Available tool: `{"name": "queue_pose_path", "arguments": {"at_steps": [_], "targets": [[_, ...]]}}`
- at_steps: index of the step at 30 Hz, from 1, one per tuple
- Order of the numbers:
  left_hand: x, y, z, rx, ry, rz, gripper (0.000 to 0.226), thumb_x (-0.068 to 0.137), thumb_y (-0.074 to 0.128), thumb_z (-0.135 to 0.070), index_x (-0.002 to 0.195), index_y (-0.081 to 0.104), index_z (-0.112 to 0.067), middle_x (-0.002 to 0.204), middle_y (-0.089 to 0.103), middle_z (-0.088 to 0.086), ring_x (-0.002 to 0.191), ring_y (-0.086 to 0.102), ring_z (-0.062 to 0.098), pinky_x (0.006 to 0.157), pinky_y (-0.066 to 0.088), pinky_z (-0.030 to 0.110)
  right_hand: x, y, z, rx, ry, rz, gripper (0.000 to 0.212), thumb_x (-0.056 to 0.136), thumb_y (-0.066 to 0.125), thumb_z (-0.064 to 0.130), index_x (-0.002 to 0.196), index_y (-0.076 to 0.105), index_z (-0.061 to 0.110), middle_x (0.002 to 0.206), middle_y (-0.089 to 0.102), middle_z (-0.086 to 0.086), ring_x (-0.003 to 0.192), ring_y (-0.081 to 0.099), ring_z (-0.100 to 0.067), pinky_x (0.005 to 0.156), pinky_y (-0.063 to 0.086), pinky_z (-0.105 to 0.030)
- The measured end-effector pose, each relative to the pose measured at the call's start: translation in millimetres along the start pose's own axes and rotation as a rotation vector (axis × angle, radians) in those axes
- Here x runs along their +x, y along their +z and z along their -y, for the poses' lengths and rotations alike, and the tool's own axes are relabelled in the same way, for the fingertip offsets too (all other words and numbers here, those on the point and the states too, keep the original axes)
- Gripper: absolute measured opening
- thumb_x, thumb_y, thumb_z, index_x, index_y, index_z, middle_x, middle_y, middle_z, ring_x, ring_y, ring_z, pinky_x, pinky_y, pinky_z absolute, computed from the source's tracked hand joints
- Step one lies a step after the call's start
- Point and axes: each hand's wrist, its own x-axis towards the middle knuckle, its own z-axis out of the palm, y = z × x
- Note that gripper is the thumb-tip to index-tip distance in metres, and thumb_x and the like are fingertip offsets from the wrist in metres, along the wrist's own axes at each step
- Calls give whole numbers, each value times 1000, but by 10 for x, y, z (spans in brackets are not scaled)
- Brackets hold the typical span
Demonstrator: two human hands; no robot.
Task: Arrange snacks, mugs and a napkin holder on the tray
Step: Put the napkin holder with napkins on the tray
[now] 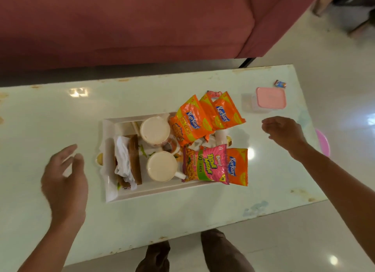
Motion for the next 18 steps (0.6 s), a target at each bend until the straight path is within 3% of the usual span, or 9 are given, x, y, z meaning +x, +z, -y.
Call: {"name": "queue_pose_path", "arguments": {"at_steps": [2, 3, 7, 10, 13, 16, 18], "targets": [[-314, 4, -217, -53, 109, 57, 22, 100, 57, -20, 120, 65, -23, 127, 66, -8, 121, 61, 4, 91, 49, 13, 84, -163, -46, -103, -82, -39, 22, 85, 71, 21, 107, 72, 18, 106, 74, 2, 97, 68, -16, 91, 47, -24], [-482, 41, -293, -102, 154, 117, 19, 101, 58, -17, 119, 65, -19, 123, 68, -7, 120, 62, 6, 91, 50, 11, 163, -235, -73, -161, -130, -47, 27, 84, 72, 19, 111, 70, 14, 110, 73, -2, 100, 67, -18, 89, 43, -22], [-1172, 443, -481, -250, 204, 360, 16, 96, 61, -8, 109, 67, -15, 104, 77, -5, 100, 72, 18, 90, 57, 34, 594, -458, -208, -418, -260, -25, 60, 79, 77, 16, 134, 54, 9, 135, 58, -17, 124, 54, -34, 102, 40, -36], [-1626, 905, -587, -326, 125, 451, 17, 91, 67, -25, 108, 71, -26, 102, 78, 3, 89, 76, 21, 87, 59, 34, 985, -525, -190, -556, -392, 69, 88, 72, 85, 21, 146, 38, 9, 148, 43, -18, 134, 38, -38, 109, 35, -46], [-2034, 1393, -728, -299, 52, 516, 27, 85, 67, -36, 110, 72, -26, 101, 79, 5, 87, 77, 23, 83, 60, 33, 1318, -538, -93, -658, -540, 145, 114, 60, 91, 31, 152, 26, 18, 156, 30, -13, 141, 28, -38, 108, 36, -56], [-2264, 1819, -887, -383, -85, 608, 51, 84, 71, -52, 122, 68, -19, 112, 77, 7, 98, 76, 24, 86, 60, 34, 1530, -472, 45, -777, -609, 236, 125, 57, 93, 36, 156, 17, 27, 162, 20, -6, 145, 19, -36, 107, 33, -56], [-2301, 2081, -1018, -529, -306, 634, 65, 85, 63, -63, 132, 61, -19, 121, 75, 8, 109, 73, 25, 93, 58, 39, 1652, -423, 71, -829, -643, 296, 128, 55, 93, 38, 156, 16, 28, 160, 24, -7, 144, 22, -36, 110, 32, -57]]}}
